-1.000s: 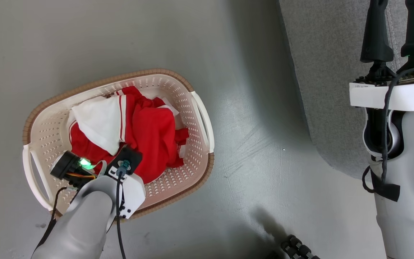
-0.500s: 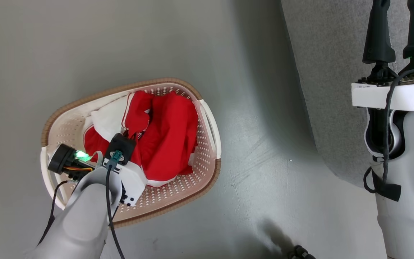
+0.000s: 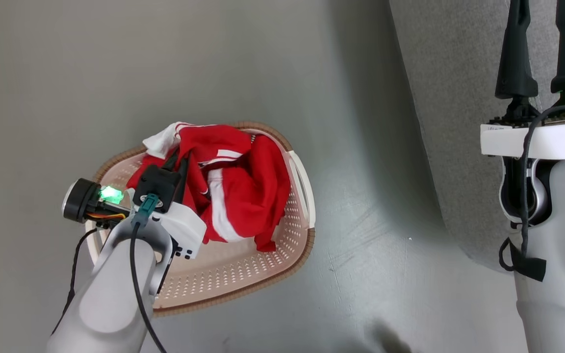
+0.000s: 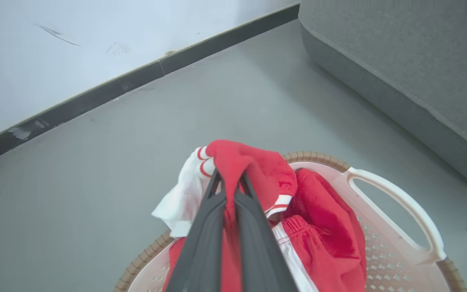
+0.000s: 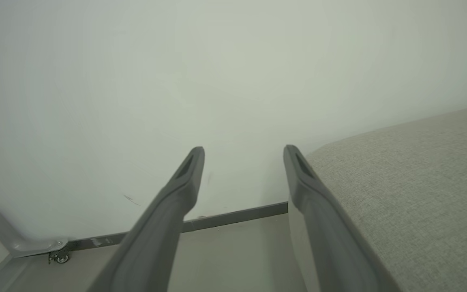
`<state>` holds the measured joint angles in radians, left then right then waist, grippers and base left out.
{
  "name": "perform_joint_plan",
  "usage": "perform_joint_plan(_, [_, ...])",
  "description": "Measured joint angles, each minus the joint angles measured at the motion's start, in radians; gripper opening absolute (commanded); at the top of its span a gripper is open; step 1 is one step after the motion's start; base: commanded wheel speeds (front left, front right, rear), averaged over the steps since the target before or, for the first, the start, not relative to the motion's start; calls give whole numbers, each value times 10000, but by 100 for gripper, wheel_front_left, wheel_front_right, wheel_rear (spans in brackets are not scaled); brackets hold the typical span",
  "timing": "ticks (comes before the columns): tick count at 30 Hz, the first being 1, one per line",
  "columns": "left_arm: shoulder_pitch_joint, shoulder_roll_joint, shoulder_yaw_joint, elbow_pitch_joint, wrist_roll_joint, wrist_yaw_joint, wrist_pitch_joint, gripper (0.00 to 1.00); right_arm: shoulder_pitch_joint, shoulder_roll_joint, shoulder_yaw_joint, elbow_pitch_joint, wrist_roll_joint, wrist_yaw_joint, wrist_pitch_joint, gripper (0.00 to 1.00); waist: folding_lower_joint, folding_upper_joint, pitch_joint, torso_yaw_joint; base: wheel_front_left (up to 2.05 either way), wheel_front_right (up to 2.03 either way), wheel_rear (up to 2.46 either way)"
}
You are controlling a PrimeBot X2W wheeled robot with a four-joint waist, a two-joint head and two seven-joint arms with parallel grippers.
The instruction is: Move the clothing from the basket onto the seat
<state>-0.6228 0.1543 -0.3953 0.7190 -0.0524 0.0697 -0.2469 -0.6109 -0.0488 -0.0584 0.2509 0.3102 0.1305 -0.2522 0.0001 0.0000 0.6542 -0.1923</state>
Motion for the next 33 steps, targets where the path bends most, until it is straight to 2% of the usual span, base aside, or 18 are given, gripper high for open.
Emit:
perform_joint_plan(19, [1435, 314, 502, -3189, -173, 316, -2, 0, 686, -2, -73, 207, -140, 0, 0, 100, 0, 0, -1266, 472, 0, 0, 0])
perform_joint_plan(33, [2319, 364, 579, -4581, -435, 313, -4, 0, 1481, -2, 15, 487, -403, 0, 0, 100, -1, 0, -2434, 598, 0, 0, 0])
